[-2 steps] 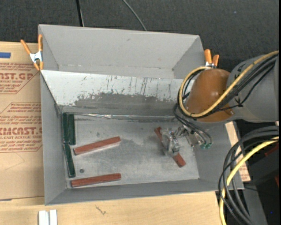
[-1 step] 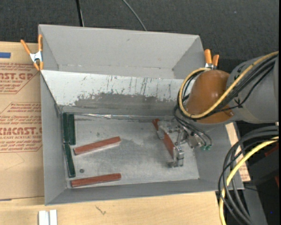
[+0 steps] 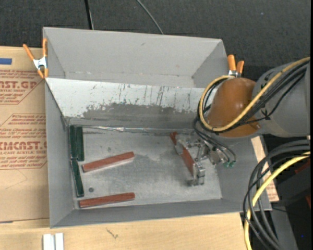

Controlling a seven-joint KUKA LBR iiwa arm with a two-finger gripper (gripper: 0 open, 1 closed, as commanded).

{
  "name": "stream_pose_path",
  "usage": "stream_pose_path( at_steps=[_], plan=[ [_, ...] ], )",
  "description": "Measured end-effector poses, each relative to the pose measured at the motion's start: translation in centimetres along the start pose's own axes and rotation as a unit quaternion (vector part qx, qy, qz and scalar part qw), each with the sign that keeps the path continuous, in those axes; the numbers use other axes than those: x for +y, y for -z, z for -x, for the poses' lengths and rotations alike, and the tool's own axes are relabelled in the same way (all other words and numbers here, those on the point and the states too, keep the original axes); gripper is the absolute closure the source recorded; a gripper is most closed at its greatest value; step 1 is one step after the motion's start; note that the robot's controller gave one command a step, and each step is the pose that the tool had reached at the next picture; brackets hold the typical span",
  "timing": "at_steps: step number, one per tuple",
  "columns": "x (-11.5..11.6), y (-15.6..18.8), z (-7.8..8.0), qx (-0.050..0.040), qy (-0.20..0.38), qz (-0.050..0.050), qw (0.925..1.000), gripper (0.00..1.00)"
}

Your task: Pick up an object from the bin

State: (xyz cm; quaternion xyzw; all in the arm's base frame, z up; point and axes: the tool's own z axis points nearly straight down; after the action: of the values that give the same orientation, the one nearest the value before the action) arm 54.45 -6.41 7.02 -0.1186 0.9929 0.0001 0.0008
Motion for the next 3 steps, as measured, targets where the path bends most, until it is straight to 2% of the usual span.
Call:
stream_pose_path(
  at_steps=[1,2,3],
  plan=[
    [-0.7,0.2,-3.6,-0.0046,0.033,-0.001,0.9994,1.0],
    [-0.7,0.2,-3.6,-0.0045,0.033,-0.001,0.9994,1.0],
    [-0.9,2.4,-3.0,0.0031,0.129,0.002,0.9916,1.0]
  ],
)
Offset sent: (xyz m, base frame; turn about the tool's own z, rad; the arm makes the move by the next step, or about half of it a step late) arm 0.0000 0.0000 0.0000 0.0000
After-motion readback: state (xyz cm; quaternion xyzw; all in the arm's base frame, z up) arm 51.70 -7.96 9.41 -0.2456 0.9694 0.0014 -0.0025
